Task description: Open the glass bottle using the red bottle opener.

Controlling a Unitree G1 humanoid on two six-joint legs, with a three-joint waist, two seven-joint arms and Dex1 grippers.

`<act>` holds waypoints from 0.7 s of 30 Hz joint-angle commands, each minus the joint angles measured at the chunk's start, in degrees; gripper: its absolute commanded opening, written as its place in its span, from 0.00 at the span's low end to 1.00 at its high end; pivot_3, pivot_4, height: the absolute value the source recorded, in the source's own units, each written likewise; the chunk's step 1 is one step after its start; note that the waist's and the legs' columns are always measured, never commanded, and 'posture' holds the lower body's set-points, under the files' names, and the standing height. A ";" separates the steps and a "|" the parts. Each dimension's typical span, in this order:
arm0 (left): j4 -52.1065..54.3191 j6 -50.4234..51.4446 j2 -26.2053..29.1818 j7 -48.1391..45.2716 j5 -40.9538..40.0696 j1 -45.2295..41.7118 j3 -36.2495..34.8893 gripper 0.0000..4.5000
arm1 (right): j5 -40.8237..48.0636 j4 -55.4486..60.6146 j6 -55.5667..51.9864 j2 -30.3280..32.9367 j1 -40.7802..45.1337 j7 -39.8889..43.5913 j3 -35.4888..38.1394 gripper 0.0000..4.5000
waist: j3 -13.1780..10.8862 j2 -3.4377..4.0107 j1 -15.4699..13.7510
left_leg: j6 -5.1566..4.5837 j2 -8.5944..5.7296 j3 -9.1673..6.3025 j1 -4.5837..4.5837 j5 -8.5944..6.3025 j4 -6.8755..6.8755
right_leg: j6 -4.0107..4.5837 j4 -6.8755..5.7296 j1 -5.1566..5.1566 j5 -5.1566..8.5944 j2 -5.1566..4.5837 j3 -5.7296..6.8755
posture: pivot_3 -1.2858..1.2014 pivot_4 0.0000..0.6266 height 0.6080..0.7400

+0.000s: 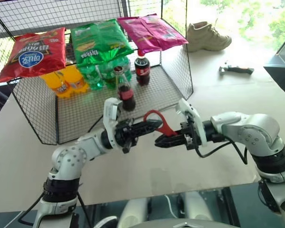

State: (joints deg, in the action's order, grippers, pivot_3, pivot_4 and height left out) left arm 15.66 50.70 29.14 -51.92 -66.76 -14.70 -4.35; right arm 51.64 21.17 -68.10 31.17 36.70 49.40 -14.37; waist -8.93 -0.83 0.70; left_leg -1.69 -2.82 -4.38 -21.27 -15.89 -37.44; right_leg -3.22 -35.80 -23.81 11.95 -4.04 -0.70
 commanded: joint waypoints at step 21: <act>-2.00 -18.16 -5.21 8.58 16.05 2.38 -9.06 1.00 | -17.23 0.95 22.19 1.23 -11.92 -9.34 6.99 0.00 | 0.01 -0.02 -0.39 | 0.04 -0.03 -0.05 -0.59 0.02 -0.08 | 0.00 -0.04 -0.58 -0.02 -0.08 0.01 | 0.52 0.24 1.00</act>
State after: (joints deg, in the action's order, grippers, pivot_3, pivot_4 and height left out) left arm 11.65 35.22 24.47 -44.25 -51.94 -13.01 -12.24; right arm 37.39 21.09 -51.16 32.21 25.50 41.00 -9.56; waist -8.92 -0.85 0.31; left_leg -1.65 -2.85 -4.41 -21.87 -15.87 -37.52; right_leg -3.22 -35.84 -24.39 11.93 -4.12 -0.70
